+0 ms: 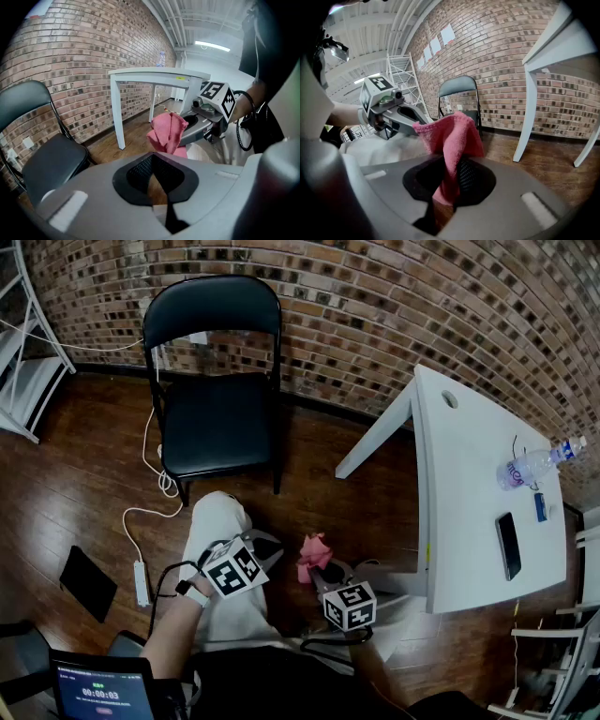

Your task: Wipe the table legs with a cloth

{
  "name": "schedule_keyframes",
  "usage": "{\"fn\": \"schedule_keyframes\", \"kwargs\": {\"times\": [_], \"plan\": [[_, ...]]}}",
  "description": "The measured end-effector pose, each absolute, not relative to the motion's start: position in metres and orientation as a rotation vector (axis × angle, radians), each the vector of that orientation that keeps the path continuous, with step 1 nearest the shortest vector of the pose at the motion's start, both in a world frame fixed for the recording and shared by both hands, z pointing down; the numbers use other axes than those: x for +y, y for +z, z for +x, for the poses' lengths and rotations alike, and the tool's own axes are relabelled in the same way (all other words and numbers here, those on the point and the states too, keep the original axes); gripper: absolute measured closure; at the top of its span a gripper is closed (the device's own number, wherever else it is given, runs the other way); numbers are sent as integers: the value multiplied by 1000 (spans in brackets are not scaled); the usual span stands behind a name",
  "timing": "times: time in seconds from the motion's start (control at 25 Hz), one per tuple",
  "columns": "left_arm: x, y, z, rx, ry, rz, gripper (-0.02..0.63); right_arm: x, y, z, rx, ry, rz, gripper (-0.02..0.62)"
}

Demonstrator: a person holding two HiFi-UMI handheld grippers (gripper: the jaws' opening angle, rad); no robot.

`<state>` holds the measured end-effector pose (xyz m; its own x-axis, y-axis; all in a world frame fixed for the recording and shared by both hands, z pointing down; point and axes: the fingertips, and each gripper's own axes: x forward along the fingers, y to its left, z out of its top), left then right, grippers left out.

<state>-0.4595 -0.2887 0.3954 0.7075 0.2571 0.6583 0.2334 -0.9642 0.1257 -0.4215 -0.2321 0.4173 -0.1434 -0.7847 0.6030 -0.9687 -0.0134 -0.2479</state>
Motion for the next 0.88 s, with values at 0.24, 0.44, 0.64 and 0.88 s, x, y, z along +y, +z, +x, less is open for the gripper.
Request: {"fn": "schedule_keyframes", "kwargs": {"times": [0.24, 0.44, 0.64, 0.88], "plan": [[-289, 388, -453, 411, 1065, 2866, 606, -237, 419, -410, -1957, 908, 1832, 551], [-285, 385, -453, 428, 1101, 2858, 606, -241, 419, -407, -1956, 918, 1827, 551], [-301, 392, -437, 455, 1058, 2907, 606, -260, 433, -393, -1921, 907, 1857, 551], [-357, 397, -384, 369, 1035, 2997, 606, -287, 440, -345, -1836, 895, 1915, 550]]}}
